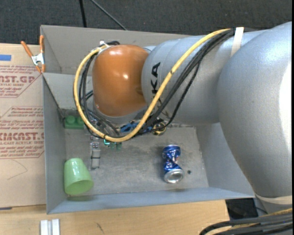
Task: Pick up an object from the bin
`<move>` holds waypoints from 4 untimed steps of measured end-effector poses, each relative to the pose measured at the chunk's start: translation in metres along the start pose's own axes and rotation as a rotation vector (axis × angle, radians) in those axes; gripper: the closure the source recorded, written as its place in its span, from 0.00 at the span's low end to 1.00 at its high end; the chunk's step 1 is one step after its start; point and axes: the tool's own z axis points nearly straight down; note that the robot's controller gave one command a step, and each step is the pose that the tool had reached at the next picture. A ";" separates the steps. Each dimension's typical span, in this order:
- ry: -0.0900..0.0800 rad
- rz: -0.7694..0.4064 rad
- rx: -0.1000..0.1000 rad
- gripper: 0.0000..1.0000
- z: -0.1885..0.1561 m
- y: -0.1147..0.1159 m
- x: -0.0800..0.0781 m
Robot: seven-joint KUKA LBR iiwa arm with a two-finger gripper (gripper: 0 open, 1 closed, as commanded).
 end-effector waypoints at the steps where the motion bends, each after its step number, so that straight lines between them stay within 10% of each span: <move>1: -0.025 0.257 -0.010 0.00 0.091 0.006 -0.011; 2: -0.036 -0.246 -0.006 0.00 0.092 0.010 0.040; 3: -0.047 -0.243 -0.009 1.00 0.089 0.010 0.036; 4: -0.017 -0.239 -0.002 1.00 0.016 0.001 0.026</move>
Offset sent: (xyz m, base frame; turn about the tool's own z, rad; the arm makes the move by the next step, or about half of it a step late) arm 0.0047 0.0056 -0.1100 0.2596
